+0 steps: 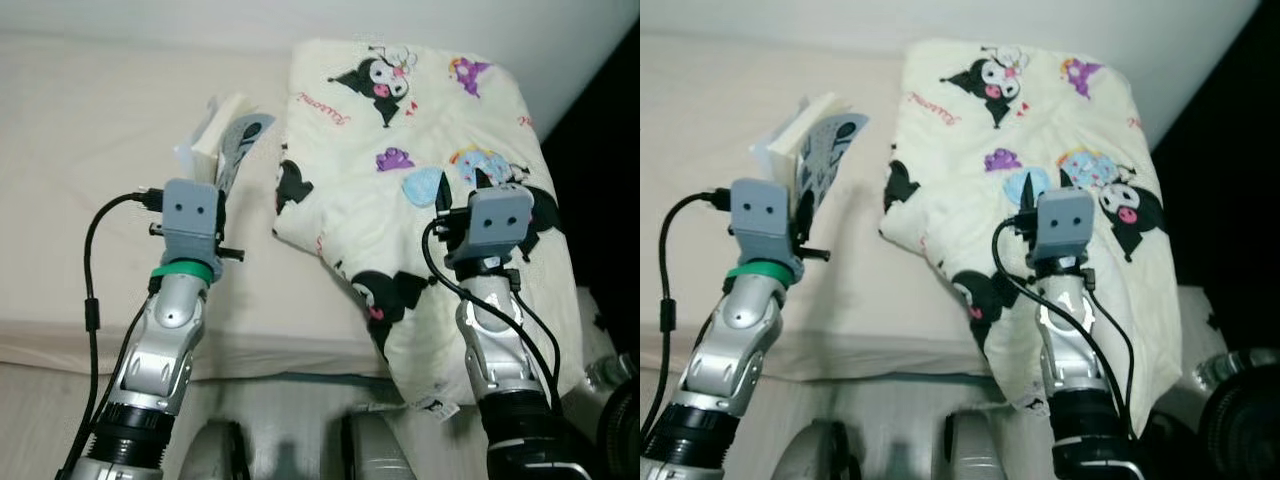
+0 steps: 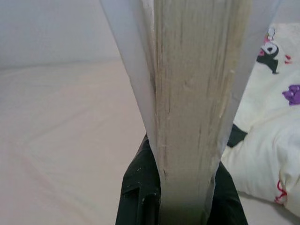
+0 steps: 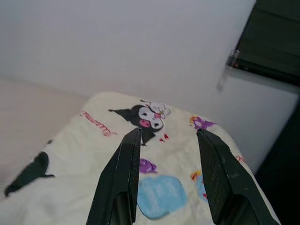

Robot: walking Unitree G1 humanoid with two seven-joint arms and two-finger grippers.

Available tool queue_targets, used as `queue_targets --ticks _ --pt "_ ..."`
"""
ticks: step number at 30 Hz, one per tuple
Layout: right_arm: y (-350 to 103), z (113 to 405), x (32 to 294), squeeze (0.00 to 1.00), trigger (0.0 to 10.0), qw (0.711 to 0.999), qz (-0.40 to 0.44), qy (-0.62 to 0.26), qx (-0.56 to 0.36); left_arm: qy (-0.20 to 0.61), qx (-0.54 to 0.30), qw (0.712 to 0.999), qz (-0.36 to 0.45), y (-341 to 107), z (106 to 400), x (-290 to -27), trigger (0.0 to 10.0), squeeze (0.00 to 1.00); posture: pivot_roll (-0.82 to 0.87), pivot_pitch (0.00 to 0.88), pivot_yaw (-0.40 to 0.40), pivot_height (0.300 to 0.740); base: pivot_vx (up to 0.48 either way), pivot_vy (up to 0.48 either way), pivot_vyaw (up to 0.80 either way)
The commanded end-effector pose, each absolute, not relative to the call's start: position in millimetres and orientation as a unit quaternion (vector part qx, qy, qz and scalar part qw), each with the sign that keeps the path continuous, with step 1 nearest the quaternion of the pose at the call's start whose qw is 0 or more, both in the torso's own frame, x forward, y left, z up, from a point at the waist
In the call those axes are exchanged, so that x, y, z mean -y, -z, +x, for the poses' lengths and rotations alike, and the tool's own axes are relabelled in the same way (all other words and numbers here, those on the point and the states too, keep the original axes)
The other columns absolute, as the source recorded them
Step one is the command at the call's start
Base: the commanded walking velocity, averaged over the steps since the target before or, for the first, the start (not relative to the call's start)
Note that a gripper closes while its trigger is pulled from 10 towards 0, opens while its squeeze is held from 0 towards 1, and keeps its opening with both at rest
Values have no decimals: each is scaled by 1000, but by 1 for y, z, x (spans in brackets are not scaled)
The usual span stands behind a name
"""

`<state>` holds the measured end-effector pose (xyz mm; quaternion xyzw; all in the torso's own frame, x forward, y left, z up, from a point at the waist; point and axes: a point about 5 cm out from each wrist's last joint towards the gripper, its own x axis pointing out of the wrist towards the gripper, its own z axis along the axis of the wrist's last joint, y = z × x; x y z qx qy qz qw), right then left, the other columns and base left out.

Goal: Clean up the room

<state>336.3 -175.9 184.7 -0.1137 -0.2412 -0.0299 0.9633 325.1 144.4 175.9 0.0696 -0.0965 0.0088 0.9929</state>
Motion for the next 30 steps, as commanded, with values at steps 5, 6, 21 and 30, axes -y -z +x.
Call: queue_targets --ticks 5,6,21,30 --pt "-180 336 179 0 10000 965 -114 37 235 -3 110 991 73 -179 325 -141 10000 0 -94 87 15 712 0 0 0" --pt "-180 336 179 0 10000 965 -114 37 235 -3 110 991 73 -179 325 -141 10000 0 -94 87 15 716 0 0 0" --pt "-158 333 176 0 10000 973 -103 64 199 58 89 991 80 -172 327 -124 10000 0 -102 86 31 740 0 0 0" --pt "-154 333 173 0 10000 974 -96 58 195 68 95 989 86 -174 327 -121 10000 0 -102 84 33 740 0 0 0"
